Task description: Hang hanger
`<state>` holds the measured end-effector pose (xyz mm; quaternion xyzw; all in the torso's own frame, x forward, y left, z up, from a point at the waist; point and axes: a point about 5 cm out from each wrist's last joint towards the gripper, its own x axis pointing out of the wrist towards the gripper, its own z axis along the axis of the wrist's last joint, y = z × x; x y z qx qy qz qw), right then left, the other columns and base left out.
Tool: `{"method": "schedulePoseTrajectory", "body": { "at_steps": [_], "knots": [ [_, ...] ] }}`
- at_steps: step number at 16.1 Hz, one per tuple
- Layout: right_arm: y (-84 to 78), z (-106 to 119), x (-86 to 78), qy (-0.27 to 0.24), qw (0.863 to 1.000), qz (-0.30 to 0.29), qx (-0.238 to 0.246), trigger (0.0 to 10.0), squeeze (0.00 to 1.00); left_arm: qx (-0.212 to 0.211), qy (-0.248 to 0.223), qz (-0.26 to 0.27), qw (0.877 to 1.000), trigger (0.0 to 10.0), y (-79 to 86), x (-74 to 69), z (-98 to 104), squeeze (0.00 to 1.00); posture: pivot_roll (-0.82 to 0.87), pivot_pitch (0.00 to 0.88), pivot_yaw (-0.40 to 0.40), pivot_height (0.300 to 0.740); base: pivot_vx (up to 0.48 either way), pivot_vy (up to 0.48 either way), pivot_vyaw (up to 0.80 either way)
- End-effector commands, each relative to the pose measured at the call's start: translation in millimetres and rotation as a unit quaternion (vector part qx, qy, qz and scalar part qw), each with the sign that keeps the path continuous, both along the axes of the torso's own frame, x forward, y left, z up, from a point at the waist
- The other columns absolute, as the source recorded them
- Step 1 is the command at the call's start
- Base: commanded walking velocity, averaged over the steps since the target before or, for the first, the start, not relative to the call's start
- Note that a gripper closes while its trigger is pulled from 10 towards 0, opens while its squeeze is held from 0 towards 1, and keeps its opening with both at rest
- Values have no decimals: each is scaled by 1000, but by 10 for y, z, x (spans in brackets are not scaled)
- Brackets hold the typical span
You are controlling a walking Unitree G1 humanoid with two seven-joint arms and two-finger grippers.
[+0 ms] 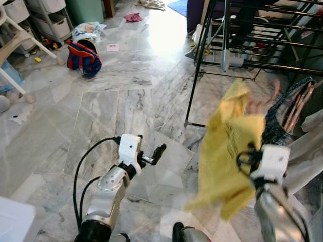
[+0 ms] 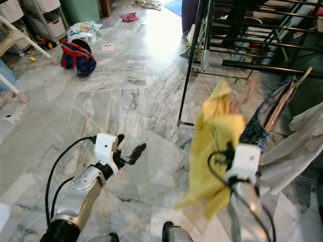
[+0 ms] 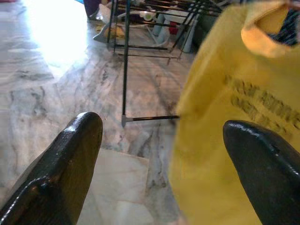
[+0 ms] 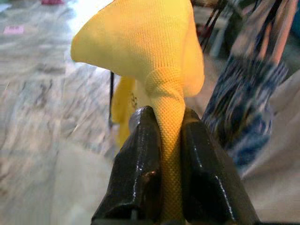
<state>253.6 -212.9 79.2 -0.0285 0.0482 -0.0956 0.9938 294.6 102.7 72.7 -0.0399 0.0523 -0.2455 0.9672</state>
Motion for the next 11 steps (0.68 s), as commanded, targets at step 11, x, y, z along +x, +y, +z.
{"method": "schedulePoseTrajectory", "body": {
  "at_steps": [11],
  "knots": [
    [319,97,-5,8,996,78,45,10000,0,42,5,75,996,10000,172,-34,-21,0,-39,171,-20,740,0,0,0]
  ]
}}
